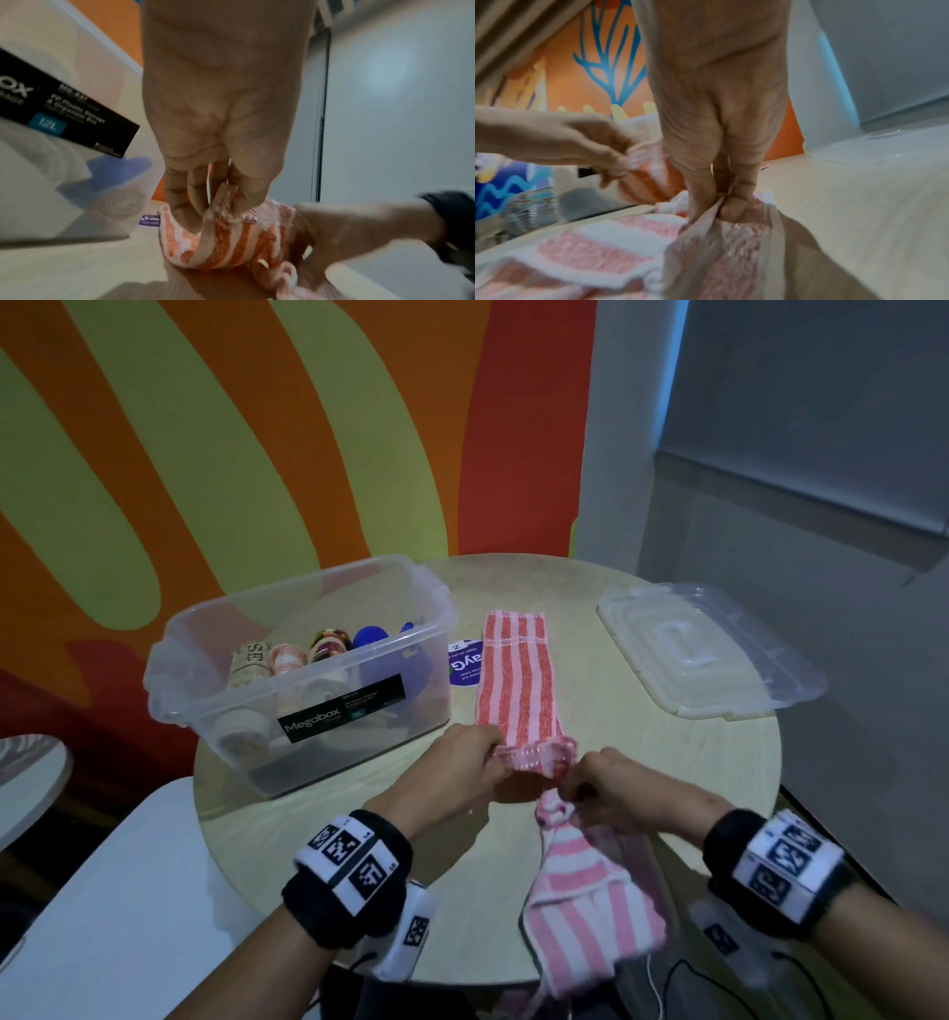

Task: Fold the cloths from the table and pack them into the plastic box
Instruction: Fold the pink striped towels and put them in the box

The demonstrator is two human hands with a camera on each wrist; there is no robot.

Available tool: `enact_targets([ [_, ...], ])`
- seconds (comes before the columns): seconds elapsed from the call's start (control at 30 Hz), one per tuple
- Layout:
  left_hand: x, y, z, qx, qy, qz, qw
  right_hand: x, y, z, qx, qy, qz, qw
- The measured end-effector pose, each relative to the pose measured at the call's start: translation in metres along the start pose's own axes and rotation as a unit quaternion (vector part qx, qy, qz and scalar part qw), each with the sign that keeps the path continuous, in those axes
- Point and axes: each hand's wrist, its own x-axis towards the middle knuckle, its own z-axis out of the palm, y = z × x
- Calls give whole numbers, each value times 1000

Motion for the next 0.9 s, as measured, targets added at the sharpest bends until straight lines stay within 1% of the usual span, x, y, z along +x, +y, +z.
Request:
enact_targets([
  [0.07, -1, -2, 1, 46, -28, 13, 998, 19, 20, -11, -12, 34, 45, 998],
  [0.13, -4, -6, 8, 67, -53, 12, 996, 32, 39, -23, -37, 76, 88, 993],
  [0.2, -6, -10, 17, 74, -58, 8, 996, 39, 53, -34, -49, 112, 119, 985],
  [0.27, -7, -10, 23, 88, -65, 3, 994, 39, 58, -41, -39, 137, 120, 982],
  [0.33, -6, -8, 28, 83, -73, -2, 994, 31, 48, -47, -30, 154, 97, 983],
  [0.37, -6, -9, 30, 85, -74, -1, 994, 23, 38, -48, -34, 143, 81, 986],
  [0.4, -5, -8, 32, 88, -74, -3, 993, 14, 27, -46, -46, 108, 65, 991],
  [0.47, -4, -8, 33, 87, -70, -6, 994, -4, 7, -33, -61, -16, 59, 996],
  [0.5, -4, -8, 34, 83, -65, -6, 994, -9, 3, -24, -59, -63, 63, 994],
  [0.53, -3, -7, 33, 80, -60, -8, 995, -11, 3, -17, -50, -76, 67, 994],
  [0.57, -1, -7, 33, 74, -51, -8, 996, -9, 6, -13, -28, -58, 68, 996],
  [0.6, 1, -6, 32, 65, -45, -11, 997, -5, 10, -13, -10, -24, 68, 997],
  [0.7, 6, -5, 33, 38, -34, -19, 999, 20, 20, -23, -18, 73, 79, 994],
  [0.8, 11, -4, 33, 15, -34, -20, 999, 34, 21, -32, -41, 107, 83, 990],
  [0.87, 14, -7, 30, 20, -28, -6, 999, 29, 5, -36, -33, 126, 59, 990],
  [0.9, 14, -10, 29, 32, -28, 3, 999, 22, -8, -36, -12, 122, 31, 992],
])
